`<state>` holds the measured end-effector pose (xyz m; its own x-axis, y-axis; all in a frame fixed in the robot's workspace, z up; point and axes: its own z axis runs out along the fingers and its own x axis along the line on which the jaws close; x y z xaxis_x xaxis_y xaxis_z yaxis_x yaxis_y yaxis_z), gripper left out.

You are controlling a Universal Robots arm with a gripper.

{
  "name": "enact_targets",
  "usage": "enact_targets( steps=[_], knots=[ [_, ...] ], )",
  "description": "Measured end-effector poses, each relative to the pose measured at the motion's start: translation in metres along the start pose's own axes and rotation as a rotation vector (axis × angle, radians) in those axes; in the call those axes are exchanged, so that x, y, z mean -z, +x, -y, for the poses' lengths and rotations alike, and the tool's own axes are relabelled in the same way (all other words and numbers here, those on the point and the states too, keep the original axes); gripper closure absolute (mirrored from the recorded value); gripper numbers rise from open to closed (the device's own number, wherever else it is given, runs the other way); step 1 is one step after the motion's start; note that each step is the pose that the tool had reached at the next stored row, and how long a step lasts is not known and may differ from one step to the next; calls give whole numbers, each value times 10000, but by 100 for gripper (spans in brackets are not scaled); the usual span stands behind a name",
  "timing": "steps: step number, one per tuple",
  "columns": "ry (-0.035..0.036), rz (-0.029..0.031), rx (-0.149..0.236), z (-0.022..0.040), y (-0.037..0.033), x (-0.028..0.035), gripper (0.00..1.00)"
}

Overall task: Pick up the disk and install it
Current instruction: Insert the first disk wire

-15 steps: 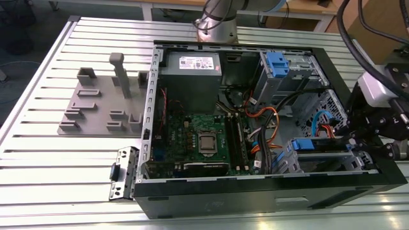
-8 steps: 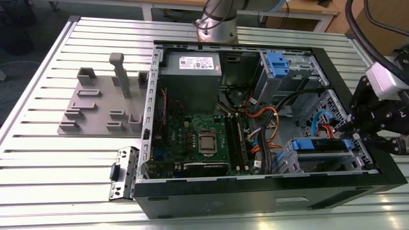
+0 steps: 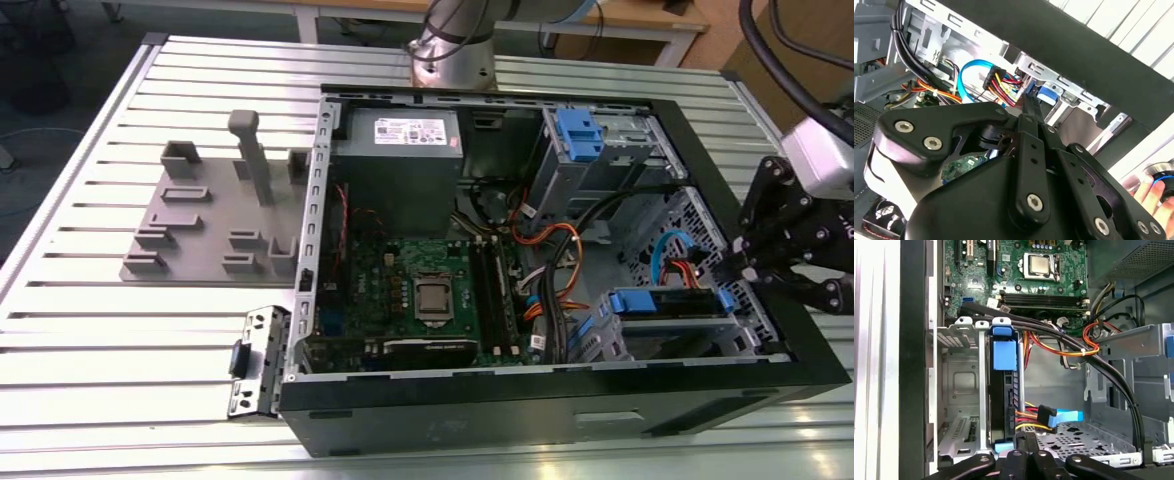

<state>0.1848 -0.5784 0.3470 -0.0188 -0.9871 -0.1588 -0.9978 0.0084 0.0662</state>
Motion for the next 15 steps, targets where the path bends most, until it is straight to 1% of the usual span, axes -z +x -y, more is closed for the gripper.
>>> enact_targets(
  steps=[2, 3, 4, 5, 6, 7, 9, 11, 15],
  knots=[
    [-20, -152, -14, 16, -9, 1, 90],
    [-24, -202, -17, 20, -18, -1, 90],
    [-23, -314, -25, 23, -31, -2, 90],
    [-23, -406, -31, 26, -49, -4, 90],
    [-23, -459, -34, 28, -69, -7, 90],
    [-23, -486, -37, 30, -88, -10, 90],
    [-25, -501, -39, 30, -117, -12, 90],
    [-24, -521, -41, 29, -129, 4, 90],
    [-25, -522, -39, 29, -134, 12, 90]
  ],
)
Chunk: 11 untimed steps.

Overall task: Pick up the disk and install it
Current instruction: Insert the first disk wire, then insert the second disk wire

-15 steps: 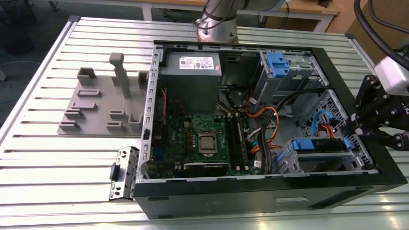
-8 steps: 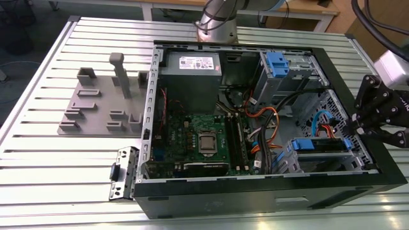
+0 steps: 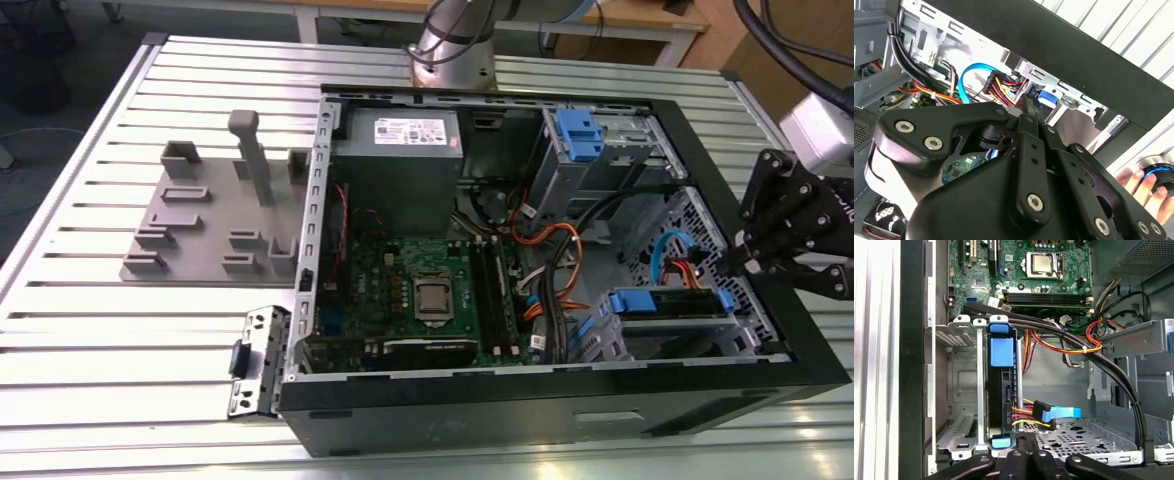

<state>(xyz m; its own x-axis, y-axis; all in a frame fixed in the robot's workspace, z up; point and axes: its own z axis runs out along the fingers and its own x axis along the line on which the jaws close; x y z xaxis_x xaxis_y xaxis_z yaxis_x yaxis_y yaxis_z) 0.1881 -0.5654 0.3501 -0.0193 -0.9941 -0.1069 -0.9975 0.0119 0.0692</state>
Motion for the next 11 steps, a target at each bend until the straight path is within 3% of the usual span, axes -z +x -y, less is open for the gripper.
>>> enact_targets(
  steps=[8, 10, 11],
  knots=[
    [0, -4, 0, 0, 0, 2, 89],
    [0, -4, 0, 0, 0, 2, 77],
    [0, -4, 0, 0, 0, 2, 77]
  ],
)
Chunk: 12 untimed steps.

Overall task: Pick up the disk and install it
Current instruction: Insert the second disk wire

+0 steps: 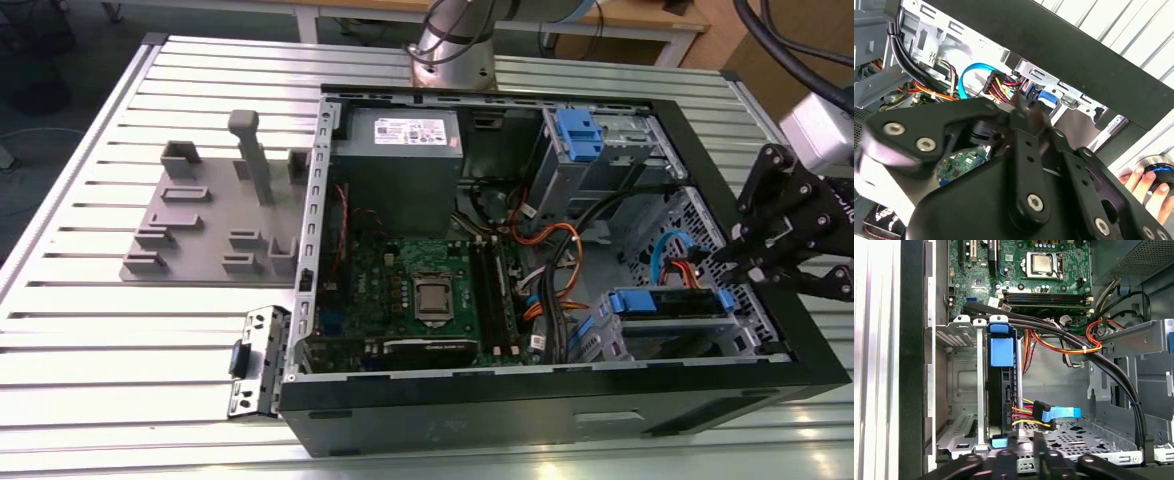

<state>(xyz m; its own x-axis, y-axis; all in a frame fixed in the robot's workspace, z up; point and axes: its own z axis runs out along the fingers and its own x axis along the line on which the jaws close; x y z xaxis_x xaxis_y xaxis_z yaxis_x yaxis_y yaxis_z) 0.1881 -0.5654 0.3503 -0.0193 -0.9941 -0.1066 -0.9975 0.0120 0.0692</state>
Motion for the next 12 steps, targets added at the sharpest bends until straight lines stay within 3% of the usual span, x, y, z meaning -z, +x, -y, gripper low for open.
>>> enact_targets(
  steps=[1, 4, 5, 12],
  knots=[
    [0, 0, 0, 0, 0, 0, 65],
    [0, 0, 0, 0, 0, 0, 65],
    [0, -1, 0, 0, 0, 0, 59],
    [27, -47, 0, -49, -43, 17, 59]
  ],
)
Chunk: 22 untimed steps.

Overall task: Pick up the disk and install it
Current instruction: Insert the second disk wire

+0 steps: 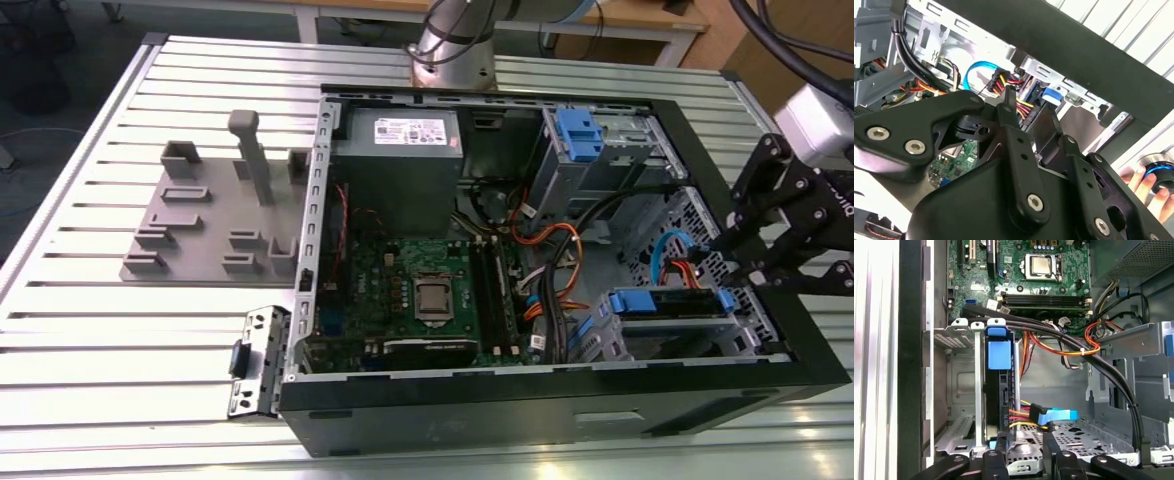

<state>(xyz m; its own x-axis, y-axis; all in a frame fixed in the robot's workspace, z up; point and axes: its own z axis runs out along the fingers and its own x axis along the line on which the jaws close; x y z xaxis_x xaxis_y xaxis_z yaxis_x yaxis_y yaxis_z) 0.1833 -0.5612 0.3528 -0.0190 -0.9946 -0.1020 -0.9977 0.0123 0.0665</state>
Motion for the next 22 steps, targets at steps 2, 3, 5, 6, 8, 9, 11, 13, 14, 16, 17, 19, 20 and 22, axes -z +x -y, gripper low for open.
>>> enact_targets(
  steps=[2, 3, 5, 6, 8, 9, 11, 13, 14, 16, 17, 19, 20, 22],
  knots=[
    [15, 0, 2, -26, -13, 0, 59],
    [24, -2, 3, -40, -18, 2, 59],
    [43, -2, 4, -64, -23, 4, 59],
    [47, -3, 5, -72, -25, 5, 59],
    [58, -4, 5, -95, -28, 4, 59],
    [65, -4, 6, -111, -29, 3, 59],
    [82, -5, 8, -151, -30, 1, 59],
    [89, -4, 9, -173, -29, -1, 59],
    [89, -5, 10, -173, -29, -1, 59],
    [89, -6, 11, -173, -30, 7, 59],
    [90, -7, 11, -174, -31, 13, 59],
    [92, -8, 10, -177, -31, 18, 59],
    [92, -9, 11, -177, -31, 19, 59],
    [92, -10, 10, -178, -26, 19, 59]
  ],
)
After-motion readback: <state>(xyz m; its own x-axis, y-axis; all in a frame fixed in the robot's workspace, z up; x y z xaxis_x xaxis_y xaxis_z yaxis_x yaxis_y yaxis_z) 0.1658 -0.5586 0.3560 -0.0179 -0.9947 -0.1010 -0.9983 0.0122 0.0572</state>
